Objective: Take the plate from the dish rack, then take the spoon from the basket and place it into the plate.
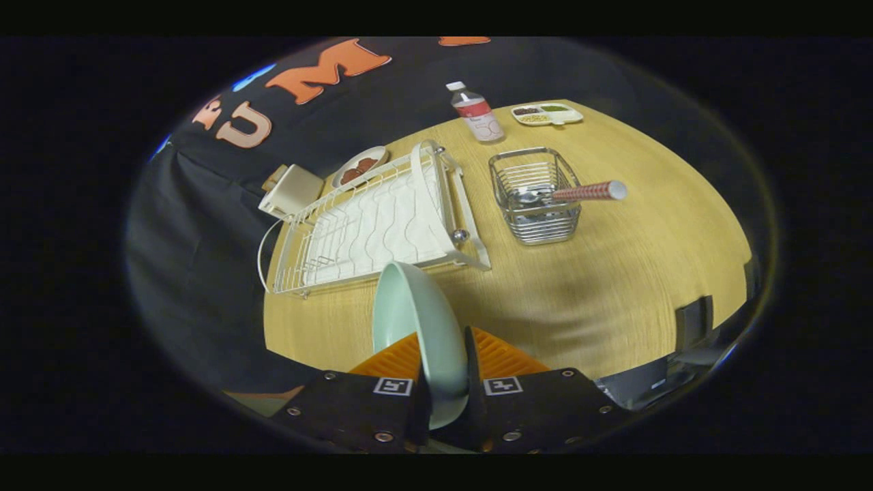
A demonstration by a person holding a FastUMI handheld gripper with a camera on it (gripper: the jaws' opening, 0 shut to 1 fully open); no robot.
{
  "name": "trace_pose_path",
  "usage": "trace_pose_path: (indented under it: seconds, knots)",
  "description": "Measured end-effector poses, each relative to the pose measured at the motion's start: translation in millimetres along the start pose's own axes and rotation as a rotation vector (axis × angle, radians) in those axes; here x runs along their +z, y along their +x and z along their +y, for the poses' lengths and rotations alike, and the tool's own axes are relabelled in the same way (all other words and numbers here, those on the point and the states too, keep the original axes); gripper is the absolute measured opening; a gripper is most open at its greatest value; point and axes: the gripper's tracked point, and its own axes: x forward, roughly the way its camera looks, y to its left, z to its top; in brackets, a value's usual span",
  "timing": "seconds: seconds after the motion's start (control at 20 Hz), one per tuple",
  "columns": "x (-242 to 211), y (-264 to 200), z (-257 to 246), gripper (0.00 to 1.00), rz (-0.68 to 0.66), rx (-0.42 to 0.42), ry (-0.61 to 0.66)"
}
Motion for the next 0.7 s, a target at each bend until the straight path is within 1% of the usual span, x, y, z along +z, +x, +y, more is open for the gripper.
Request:
trace_pose_path:
  seconds: [0.15, 0.45, 0.65, 0.7]
  knots:
    - [-4.5, 12.0, -0.4, 0.24, 0.009, 0.031, 0.029]
    - [-11.8, 28.0, 0.7, 0.24, 0.018, 0.042, 0.024]
    - [-12.2, 42.3, 6.5, 0.25, 0.000, 0.064, 0.064]
    - [-11.0, 45.6, 3.2, 0.25, -0.010, 0.050, 0.066]
